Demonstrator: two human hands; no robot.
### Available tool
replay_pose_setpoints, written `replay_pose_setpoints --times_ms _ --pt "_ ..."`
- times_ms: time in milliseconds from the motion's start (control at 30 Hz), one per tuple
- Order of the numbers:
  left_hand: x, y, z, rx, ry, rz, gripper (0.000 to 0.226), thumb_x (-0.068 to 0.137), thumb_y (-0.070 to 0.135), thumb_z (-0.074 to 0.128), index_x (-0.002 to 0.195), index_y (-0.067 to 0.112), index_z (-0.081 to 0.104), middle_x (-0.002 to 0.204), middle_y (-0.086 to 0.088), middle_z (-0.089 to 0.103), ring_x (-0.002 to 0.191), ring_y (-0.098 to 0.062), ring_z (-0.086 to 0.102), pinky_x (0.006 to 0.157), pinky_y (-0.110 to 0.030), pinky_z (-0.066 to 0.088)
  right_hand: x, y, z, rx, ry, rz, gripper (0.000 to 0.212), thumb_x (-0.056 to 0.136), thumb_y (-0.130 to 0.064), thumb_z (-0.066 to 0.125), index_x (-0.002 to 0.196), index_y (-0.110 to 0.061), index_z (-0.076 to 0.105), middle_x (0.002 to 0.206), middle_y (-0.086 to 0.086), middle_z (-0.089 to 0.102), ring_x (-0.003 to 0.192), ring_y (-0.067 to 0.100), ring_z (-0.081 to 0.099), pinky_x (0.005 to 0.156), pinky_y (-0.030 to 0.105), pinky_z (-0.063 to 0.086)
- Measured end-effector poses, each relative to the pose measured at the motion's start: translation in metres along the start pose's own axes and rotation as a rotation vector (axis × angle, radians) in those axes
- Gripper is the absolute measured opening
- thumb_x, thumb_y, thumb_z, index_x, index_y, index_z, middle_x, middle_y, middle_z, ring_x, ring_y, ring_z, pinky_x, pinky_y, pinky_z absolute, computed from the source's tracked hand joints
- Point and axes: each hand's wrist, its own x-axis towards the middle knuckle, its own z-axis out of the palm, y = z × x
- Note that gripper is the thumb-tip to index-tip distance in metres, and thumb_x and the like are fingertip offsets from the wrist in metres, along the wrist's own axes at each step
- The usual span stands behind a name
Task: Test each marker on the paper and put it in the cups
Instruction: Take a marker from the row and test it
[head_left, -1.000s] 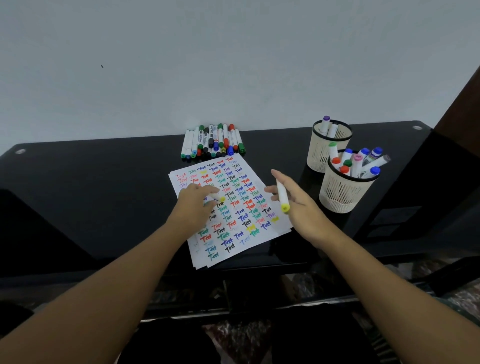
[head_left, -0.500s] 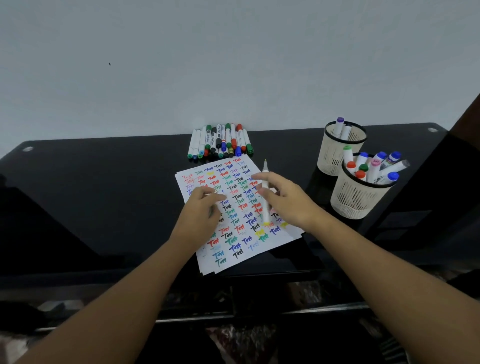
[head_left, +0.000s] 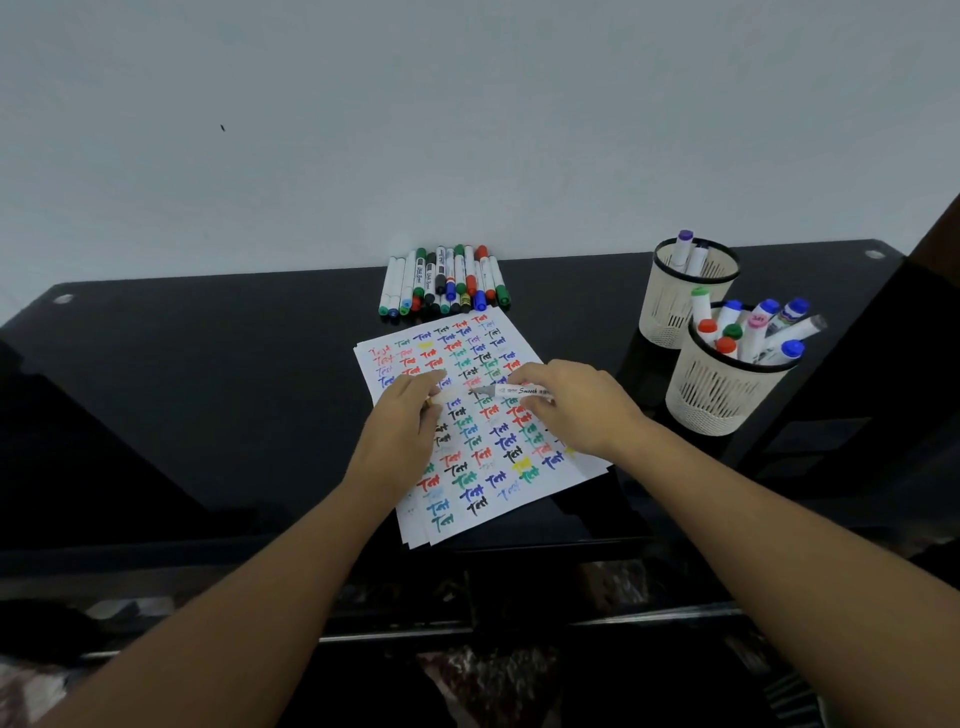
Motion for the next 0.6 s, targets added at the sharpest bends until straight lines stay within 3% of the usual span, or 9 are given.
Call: replay_pose_setpoints --times_ms 200,433,600 --pt "-0.0050 0.0031 -0.0016 0.022 0.026 0.046 0.041 0.104 0.018 0.054 0.144 0.025 0.049 0.128 0.008 0.058 0.119 -0.007 0.052 0.095 -0.020 0.039 0.0051 -0.0019 0.0005 -0.027 0.010 -0.018 0.035 0.109 -0.037 0.051 0.143 -0.044 0.054 0.125 -0.004 0.063 0.111 0.018 0.060 0.100 0.045 0.049" --pt "-0.0098 0.0062 -0.0039 -0.024 0.037 0.060 0.037 0.105 0.017 0.052 0.141 0.024 0.050 0.129 0.007 0.059 0.105 -0.002 0.056 0.081 -0.008 0.041 0.0061 -0.0019 0.0016 -0.056 0.034 -0.047 0.036 0.109 -0.037 0.050 0.144 -0.045 0.053 0.121 -0.005 0.062 0.112 0.019 0.060 0.097 0.043 0.045" --pt "-0.0103 0.0074 -0.0046 -0.033 0.036 0.070 0.036 0.105 0.017 0.053 0.140 0.024 0.050 0.131 0.006 0.059 0.109 -0.005 0.058 0.089 -0.020 0.047 0.0056 0.0026 0.0031 -0.030 0.035 -0.055 0.036 0.109 -0.037 0.052 0.144 -0.044 0.054 0.127 -0.005 0.063 0.113 0.018 0.060 0.099 0.045 0.047"
